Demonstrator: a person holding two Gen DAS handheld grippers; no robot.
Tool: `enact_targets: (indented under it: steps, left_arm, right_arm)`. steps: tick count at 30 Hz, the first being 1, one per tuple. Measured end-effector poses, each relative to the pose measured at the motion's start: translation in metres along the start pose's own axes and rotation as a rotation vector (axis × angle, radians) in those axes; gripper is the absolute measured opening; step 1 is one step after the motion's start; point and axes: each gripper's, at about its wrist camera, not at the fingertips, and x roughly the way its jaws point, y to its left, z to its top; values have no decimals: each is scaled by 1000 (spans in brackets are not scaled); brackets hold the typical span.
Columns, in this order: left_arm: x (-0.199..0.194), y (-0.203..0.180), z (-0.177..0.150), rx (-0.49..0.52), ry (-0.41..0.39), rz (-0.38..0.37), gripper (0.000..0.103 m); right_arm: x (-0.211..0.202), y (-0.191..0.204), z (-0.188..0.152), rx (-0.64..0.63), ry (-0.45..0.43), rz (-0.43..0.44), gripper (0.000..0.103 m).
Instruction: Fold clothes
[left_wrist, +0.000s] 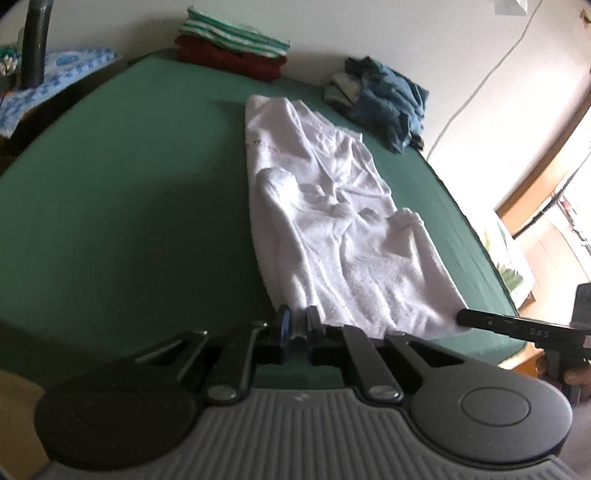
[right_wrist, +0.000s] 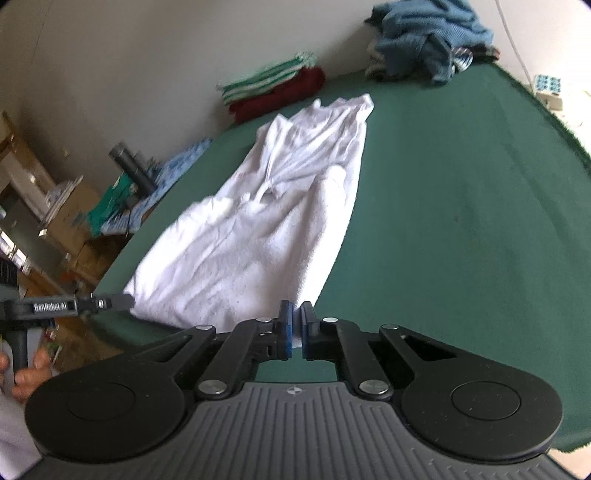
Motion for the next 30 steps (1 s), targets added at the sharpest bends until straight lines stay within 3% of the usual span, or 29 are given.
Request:
enact_targets:
  steps: [5, 7, 9, 10, 14, 15, 17, 24, 30]
  left_arm:
    - [4, 4, -7, -33, 41, 9, 7]
    - [3, 3, -5, -26, 31, 16, 13]
    - [8, 2, -6, -7, 50, 16, 34]
    - [10, 1, -6, -6, 51, 16, 35]
    - [15, -1, -7, -5, 46, 13, 27]
    - [16, -2, -6, -4, 45, 11, 20]
    - [21, -4, -6, -2, 58, -1, 3]
    - [11, -7, 1, -10, 42, -11, 2]
    - [-8, -13, 30, -43, -31, -55, 2]
  right_arm:
    - [-6, -9, -13, -15, 47, -16, 10]
    - [-8, -11, -13, -11, 31, -32, 28]
    - [-9, -9, -13, -36, 29, -35, 41]
    - [-9, -8, -13, -49, 29, -31, 42]
    - [-6, -5, -16, -104, 35, -12, 38]
    - [-4, -4, -17, -116, 38, -6, 34]
    - [-2, -1, -18, -132, 47, 2, 14]
    - [-5, -4, -14, -101, 69, 57, 7]
    - [-22, -17, 10, 51, 19, 163, 7]
